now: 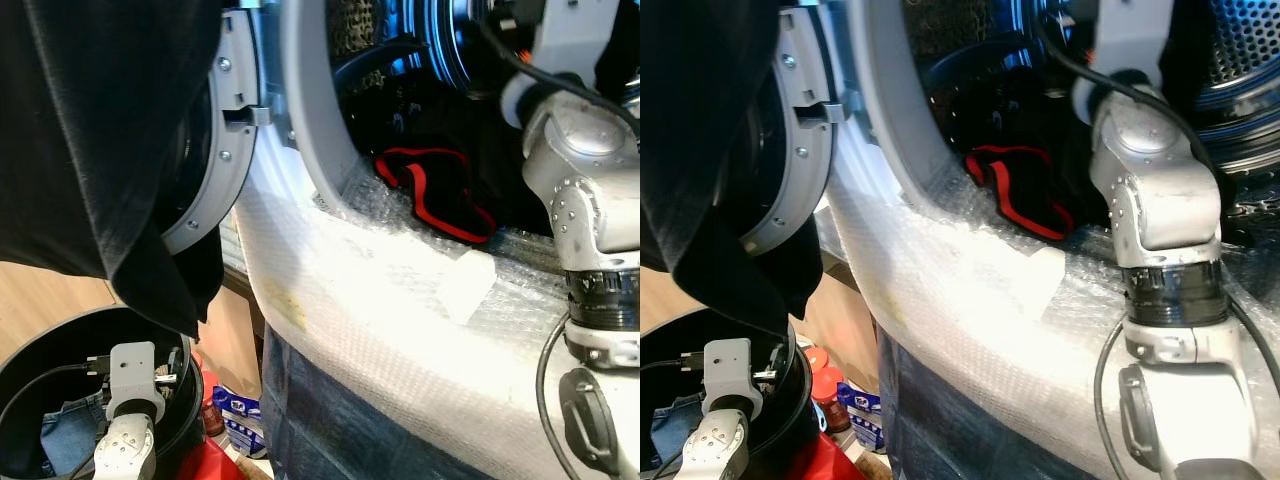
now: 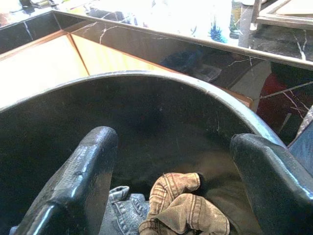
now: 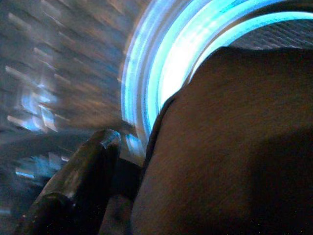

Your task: Clothes washing

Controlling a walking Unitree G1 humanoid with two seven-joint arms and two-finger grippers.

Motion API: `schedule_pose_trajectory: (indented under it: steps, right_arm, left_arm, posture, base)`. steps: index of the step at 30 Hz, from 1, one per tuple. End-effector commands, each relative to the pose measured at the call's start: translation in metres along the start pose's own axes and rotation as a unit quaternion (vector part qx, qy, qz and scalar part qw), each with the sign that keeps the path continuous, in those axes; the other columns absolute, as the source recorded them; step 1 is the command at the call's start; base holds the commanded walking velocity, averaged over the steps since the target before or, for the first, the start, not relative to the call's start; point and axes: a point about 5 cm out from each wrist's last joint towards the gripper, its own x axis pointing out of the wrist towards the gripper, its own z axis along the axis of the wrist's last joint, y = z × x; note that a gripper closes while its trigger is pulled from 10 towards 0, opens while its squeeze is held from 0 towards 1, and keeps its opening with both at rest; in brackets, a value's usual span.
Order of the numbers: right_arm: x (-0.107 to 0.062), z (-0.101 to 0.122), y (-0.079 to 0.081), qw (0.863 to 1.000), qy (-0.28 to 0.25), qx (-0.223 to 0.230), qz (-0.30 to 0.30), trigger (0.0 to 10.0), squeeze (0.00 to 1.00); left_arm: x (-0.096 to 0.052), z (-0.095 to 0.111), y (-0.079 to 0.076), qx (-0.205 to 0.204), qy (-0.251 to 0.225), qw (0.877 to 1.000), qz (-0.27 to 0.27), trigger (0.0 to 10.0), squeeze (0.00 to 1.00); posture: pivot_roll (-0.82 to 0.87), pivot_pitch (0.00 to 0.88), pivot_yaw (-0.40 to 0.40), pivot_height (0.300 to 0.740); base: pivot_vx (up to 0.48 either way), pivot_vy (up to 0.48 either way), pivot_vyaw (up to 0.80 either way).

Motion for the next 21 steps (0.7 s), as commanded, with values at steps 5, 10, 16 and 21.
schedule_pose_trajectory:
  steps: [5, 10, 16, 21]
  right_arm:
    - [-0.009, -0.007, -0.001, 0.997, 0.039, 0.061, 0.015, 10.0, 0.00]
    - [-0.027, -0.006, 0.009, 0.988, 0.074, 0.131, 0.035, 10.0, 0.00]
    - [-0.043, 0.026, 0.020, 0.978, 0.054, 0.182, 0.082, 10.0, 0.00]
    - [-0.051, 0.036, 0.018, 0.980, 0.035, 0.172, 0.089, 10.0, 0.00]
  left_arm:
    - [-0.011, -0.023, -0.004, 0.006, 0.055, 0.998, -0.010, 10.0, 0.00]
    - [-0.013, -0.026, -0.007, 0.003, 0.060, 0.998, -0.009, 10.0, 0.00]
    - [-0.013, -0.031, -0.021, -0.008, 0.073, 0.997, -0.017, 10.0, 0.00]
    - [-0.011, -0.031, -0.029, -0.016, 0.074, 0.997, -0.017, 10.0, 0.00]
  posture:
    - [-0.02, 0.000, -0.032, 0.740]
    - [-0.07, 0.000, -0.049, 0.740]
    - [-0.13, 0.000, -0.080, 0.740]
    - [-0.17, 0.000, -0.112, 0.740]
  base:
    - [0.000, 0.000, 0.00]
    - [0.000, 0.000, 0.00]
    - [0.000, 0.000, 0.00]
    - [0.000, 0.000, 0.00]
